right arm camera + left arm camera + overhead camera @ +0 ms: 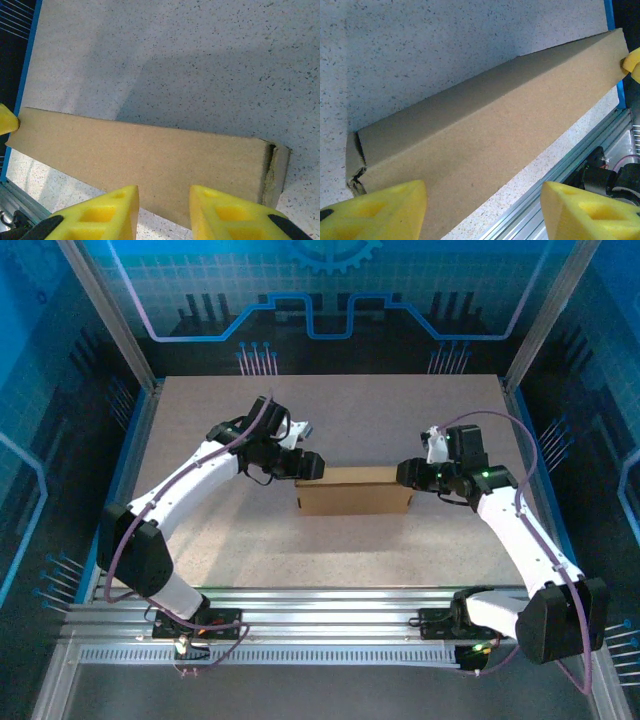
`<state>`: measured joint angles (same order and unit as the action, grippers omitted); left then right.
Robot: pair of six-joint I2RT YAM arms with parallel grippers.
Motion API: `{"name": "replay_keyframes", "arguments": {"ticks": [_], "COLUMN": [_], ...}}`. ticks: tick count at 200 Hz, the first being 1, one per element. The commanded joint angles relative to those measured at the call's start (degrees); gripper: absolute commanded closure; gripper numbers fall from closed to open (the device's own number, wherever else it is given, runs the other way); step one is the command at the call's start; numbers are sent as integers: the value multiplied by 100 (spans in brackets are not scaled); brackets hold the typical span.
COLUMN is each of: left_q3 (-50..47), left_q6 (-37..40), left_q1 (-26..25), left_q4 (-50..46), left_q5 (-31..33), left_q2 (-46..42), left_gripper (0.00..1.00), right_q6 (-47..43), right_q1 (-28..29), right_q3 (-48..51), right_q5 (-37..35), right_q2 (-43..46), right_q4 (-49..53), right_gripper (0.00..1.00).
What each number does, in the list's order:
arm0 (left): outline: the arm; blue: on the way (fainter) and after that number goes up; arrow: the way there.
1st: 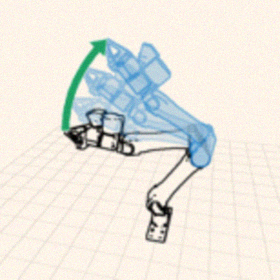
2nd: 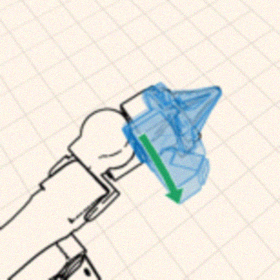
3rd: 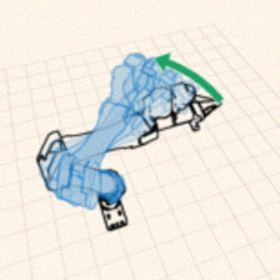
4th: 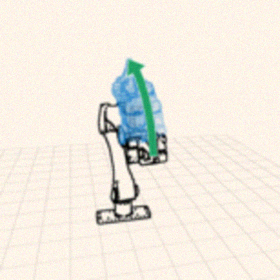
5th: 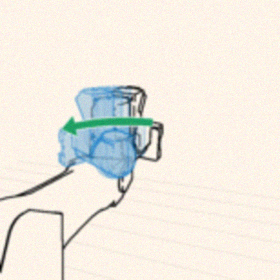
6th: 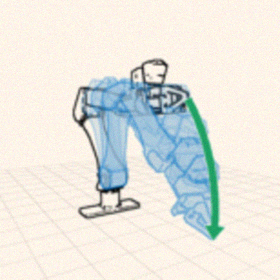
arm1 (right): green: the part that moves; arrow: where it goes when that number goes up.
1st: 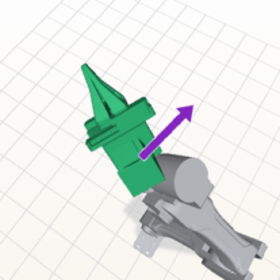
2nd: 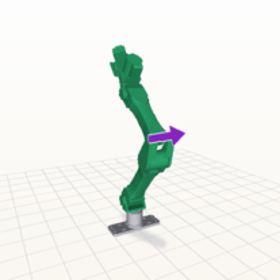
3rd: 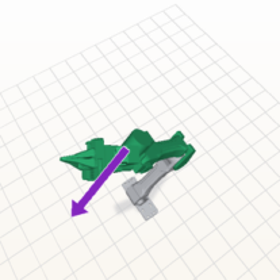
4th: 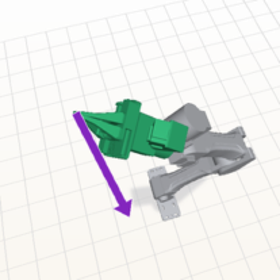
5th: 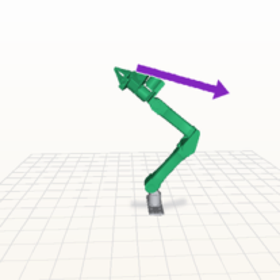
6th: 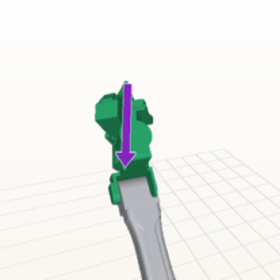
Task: Fold the paper box
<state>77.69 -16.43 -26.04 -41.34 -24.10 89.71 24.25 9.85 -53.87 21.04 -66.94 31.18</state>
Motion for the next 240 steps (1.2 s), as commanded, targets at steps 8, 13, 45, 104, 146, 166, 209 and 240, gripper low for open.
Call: {"name": "replay_keyframes", "arguments": {"ticks": [8,13,45,104,146,166,209,240], "left_q3": [-336,-381,-654,-914,-666,-506,-409,-487], "left_q6": [33,34,-27,-124,-184,-254,-282,-261], "left_q1": [-16,-23,-23,-44,-41,-50,-93,-94], "left_q4": [-8,13,161,329,342,370,364,390], "left_q5": [-83,-70,-10,53,42,-67,-199,-201], "left_q2": [-71,-90,-198,-245,-346,-408,-498,-515], "left_gripper": [37,37,38,38,38,38,37,36], "right_q6": [73,63,74,91,89,48,16,36], "right_q1": [147,158,194,228,237,241,237,236], "right_q3": [194,216,315,614,392,114,-106,-80], "right_q5": [-64,-84,-174,-284,-95,109,577,273], "right_q2": [-66,-65,-55,-56,81,170,168,-23], "right_q4": [2,2,-32,-112,-165,-200,-349,-184], "right_gripper": [67,67,67,67,67,67,65,65]}}
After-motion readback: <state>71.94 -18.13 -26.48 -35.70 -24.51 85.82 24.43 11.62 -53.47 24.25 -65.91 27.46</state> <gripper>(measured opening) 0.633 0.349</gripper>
